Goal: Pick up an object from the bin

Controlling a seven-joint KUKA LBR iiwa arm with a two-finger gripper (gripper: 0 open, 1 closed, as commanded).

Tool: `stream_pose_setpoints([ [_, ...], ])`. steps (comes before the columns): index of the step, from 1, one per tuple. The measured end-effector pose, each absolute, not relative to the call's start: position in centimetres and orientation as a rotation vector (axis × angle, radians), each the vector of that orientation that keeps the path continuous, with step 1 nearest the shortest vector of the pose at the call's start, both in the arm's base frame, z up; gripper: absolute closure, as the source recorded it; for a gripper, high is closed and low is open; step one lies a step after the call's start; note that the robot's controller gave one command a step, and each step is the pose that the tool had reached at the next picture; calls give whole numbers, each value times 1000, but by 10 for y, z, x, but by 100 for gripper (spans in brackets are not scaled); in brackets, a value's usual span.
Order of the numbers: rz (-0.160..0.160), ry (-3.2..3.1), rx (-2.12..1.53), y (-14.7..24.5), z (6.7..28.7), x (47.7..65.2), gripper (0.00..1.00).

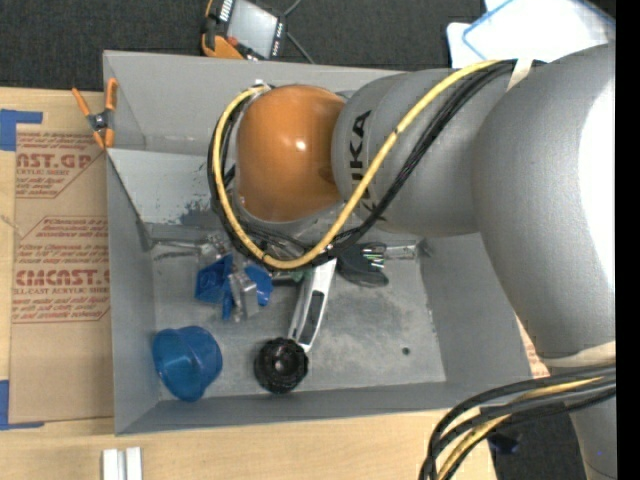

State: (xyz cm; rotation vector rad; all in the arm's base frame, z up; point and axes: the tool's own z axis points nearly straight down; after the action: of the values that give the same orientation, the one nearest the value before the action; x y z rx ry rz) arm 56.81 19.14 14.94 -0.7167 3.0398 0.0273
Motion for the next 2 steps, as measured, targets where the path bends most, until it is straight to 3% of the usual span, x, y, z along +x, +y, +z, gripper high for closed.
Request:
stream_pose_setpoints([
  [1, 29, 3046, -687, 187, 124, 593, 100],
  [2, 30, 3030, -734, 195, 156, 572, 100],
])
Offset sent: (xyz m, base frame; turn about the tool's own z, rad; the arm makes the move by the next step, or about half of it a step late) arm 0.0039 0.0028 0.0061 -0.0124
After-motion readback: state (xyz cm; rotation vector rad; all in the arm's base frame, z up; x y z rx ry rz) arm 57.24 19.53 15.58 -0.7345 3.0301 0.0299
